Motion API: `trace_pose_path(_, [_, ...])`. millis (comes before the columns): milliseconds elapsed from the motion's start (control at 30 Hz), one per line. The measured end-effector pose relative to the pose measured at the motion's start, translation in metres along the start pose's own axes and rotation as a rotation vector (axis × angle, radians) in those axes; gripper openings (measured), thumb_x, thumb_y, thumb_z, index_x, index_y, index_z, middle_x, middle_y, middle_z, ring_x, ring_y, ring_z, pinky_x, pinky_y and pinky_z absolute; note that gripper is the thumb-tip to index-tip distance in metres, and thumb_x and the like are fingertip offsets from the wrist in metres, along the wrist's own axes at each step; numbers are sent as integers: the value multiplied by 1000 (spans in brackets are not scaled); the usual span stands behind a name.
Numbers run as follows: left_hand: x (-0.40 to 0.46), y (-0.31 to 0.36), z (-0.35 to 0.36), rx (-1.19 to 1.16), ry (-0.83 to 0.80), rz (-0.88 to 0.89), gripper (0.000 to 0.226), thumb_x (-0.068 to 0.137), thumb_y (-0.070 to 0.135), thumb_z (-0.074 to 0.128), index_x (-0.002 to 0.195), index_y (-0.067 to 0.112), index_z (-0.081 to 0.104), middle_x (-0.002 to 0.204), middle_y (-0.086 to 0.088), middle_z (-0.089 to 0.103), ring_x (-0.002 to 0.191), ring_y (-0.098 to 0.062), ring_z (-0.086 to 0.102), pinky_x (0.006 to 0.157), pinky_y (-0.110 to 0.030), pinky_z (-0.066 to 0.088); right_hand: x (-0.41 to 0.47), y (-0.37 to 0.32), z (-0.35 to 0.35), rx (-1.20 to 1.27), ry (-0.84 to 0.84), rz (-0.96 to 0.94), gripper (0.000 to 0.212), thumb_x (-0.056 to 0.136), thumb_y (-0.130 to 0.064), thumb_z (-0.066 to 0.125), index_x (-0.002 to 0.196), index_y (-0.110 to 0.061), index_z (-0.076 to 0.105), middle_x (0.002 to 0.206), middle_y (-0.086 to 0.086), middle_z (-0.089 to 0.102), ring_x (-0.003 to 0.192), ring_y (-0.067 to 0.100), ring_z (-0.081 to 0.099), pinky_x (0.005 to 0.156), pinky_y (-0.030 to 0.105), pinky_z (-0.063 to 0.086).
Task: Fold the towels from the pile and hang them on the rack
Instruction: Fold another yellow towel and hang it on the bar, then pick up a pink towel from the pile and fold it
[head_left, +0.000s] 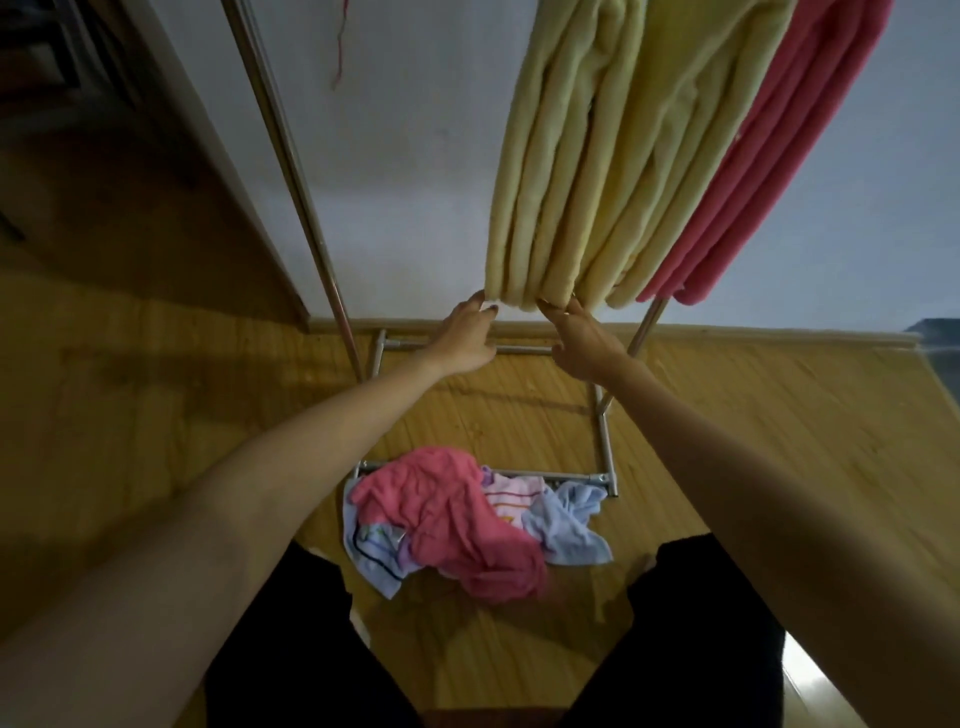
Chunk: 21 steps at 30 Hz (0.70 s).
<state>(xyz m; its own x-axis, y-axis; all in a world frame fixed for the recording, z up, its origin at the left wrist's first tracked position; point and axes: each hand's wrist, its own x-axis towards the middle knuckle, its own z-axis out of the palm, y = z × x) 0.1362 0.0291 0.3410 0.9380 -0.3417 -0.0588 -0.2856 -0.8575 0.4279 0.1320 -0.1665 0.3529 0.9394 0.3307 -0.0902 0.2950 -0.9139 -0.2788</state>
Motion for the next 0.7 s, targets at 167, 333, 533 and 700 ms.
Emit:
trace_pose_path(167, [-31, -36, 55, -48, -119, -119, 53, 85, 9, 61, 136, 6, 50, 154, -17, 25, 141, -29, 28, 111, -29, 27, -22, 18, 61, -21, -173, 40, 66, 84, -2, 57, 145, -9, 33, 159, 14, 7, 139, 32, 32, 102, 39, 40])
trace_pose_path(333, [-71, -72, 116, -148, -204, -256, 53, 82, 6, 64, 132, -2, 51, 143, -26, 39, 139, -29, 32, 109, -24, 25, -54, 41, 136, 53, -350, 161, 69, 80, -2, 59, 144, -5, 33, 154, 21, 22, 136, 36, 35, 106, 39, 36])
trace_pose_path(533, [-117, -104, 197, -259, -250, -390, 31, 79, 8, 56, 105, -7, 66, 110, -26, 64, 108, -38, 58, 90, -37, 43, -105, 58, 225, 185, -481, 312, 58, 83, -5, 58, 137, 2, 40, 144, 23, 36, 132, 37, 38, 106, 42, 34])
trace_pose_path(700, [-144, -118, 265, -272, -353, -470, 46, 82, 6, 59, 128, 0, 56, 131, -20, 52, 122, -33, 50, 100, -36, 40, -142, 66, 280, 261, -613, 393, 54, 90, -23, 51, 136, 5, 41, 140, 27, 40, 131, 38, 38, 106, 39, 28])
